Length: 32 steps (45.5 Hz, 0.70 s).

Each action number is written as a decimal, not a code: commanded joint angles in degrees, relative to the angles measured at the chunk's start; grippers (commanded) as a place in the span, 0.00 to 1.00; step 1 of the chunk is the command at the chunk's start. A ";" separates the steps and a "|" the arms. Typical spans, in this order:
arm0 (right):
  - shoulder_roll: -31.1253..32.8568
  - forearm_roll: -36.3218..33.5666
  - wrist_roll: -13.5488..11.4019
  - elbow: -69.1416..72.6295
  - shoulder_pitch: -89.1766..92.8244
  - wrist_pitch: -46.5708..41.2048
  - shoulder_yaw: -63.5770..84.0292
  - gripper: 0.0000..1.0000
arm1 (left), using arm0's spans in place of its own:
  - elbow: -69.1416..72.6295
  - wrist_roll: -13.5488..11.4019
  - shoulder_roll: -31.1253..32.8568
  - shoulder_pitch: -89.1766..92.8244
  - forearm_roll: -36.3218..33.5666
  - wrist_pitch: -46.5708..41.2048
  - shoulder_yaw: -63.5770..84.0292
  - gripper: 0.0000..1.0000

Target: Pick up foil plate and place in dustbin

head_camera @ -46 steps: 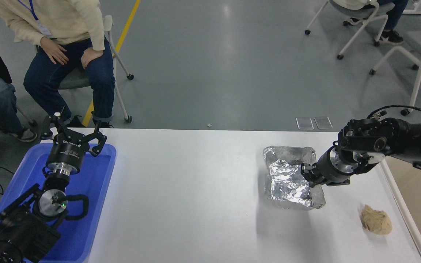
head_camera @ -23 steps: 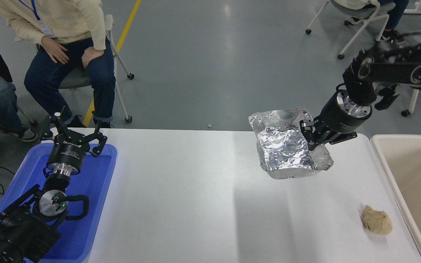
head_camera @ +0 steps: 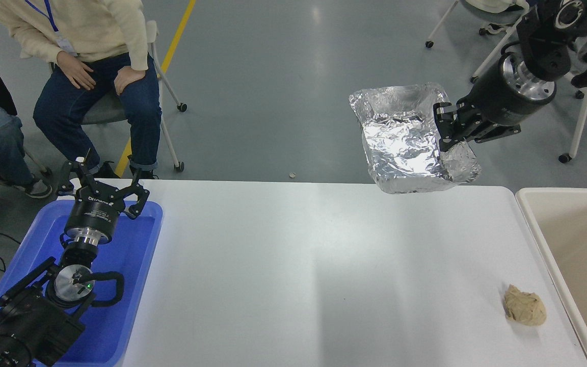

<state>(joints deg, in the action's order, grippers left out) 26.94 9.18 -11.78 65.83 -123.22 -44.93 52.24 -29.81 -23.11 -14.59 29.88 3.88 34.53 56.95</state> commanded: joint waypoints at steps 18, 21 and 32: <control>5.31 0.05 0.00 -0.09 -4.49 -0.07 9.97 0.00 | 0.01 0.00 0.00 0.00 -0.01 0.01 0.00 1.00; 6.98 -0.04 0.00 -1.58 -4.49 -0.07 13.49 0.00 | 0.01 0.00 0.00 0.00 -0.01 0.01 0.00 1.00; 15.76 0.48 -0.08 -5.88 -3.79 -0.07 22.81 0.00 | 0.01 0.00 0.00 -0.08 -0.01 0.01 0.00 1.00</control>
<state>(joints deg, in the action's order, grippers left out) 36.05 9.18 -11.76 63.69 -127.30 -45.00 66.48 -29.81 -23.12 -14.59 29.87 3.87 34.54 56.95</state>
